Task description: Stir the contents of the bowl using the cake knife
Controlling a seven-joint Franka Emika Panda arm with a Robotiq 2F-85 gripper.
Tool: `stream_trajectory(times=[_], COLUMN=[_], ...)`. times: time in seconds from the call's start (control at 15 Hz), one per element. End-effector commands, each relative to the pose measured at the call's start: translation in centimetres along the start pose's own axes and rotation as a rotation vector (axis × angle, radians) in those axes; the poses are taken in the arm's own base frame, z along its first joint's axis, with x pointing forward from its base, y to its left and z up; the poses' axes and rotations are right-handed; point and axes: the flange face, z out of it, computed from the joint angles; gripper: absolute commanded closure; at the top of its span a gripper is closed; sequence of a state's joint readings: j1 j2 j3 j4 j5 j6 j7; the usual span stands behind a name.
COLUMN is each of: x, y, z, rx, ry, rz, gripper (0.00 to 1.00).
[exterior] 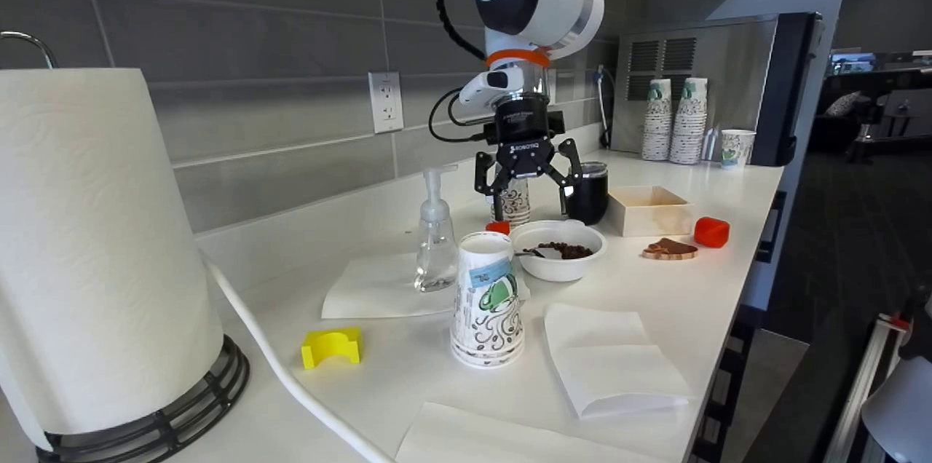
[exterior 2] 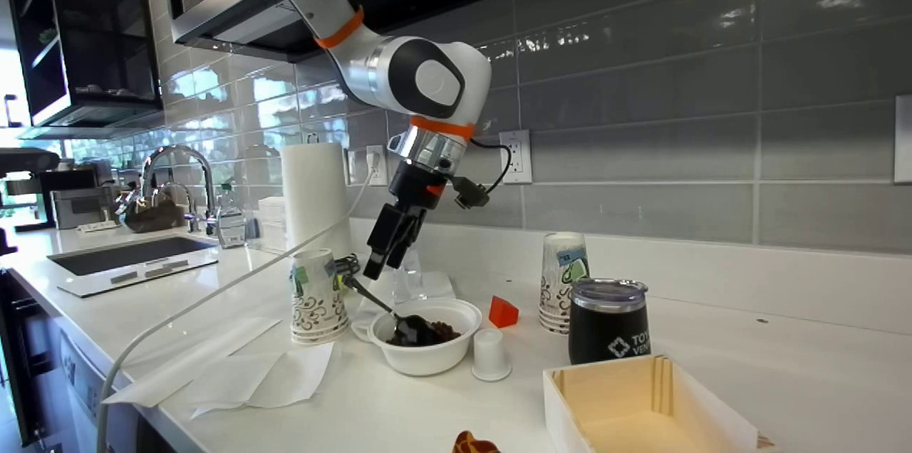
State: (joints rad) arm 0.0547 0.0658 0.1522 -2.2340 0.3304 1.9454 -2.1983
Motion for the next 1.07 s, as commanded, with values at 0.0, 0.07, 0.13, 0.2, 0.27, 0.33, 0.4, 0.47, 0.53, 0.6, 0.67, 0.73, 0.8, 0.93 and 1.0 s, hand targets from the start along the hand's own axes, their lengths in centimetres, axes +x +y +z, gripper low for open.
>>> stream_trajectory(times=[0.0,0.07,0.13,0.2,0.27,0.33,0.4,0.47,0.53,0.6,0.67,0.73,0.8,0.93,1.0], x=[1.3,1.6,1.9,2.2,2.4,2.7,3.0,3.2,5.9,7.3,8.1,8.5,8.9,10.1,10.2], y=[-3.5,-4.0,-4.5,-5.0,-5.5,-6.0,-6.6,-7.1,-6.0,-5.9,-6.0,-6.4,-6.7,-6.8,-6.9], z=[-0.5,-0.7,-0.9,-1.0,-1.1,-1.1,-1.0,-1.0,-1.6,-1.6,-1.4,-1.1,-1.0,-0.7,-0.6], rx=[-0.065,-0.073,-0.078,-0.084,-0.073,-0.064,-0.044,-0.02,0.014,0.052,0.078,0.096,0.111,0.125,0.129], ry=[0.0,0.015,0.03,0.042,0.062,0.068,0.088,0.095,0.097,0.095,0.088,0.072,0.055,0.027,0.022], rz=[-0.183,-0.233,-0.287,-0.34,-0.394,-0.449,-0.5,-0.552,-0.582,-0.588,-0.607,-0.642,-0.679,-0.718,-0.728], gripper=[0.0,0.0,0.0,0.0,0.0,0.0,0.0,0.0,0.0,0.0,0.0,0.0,0.0,0.0,0.0])
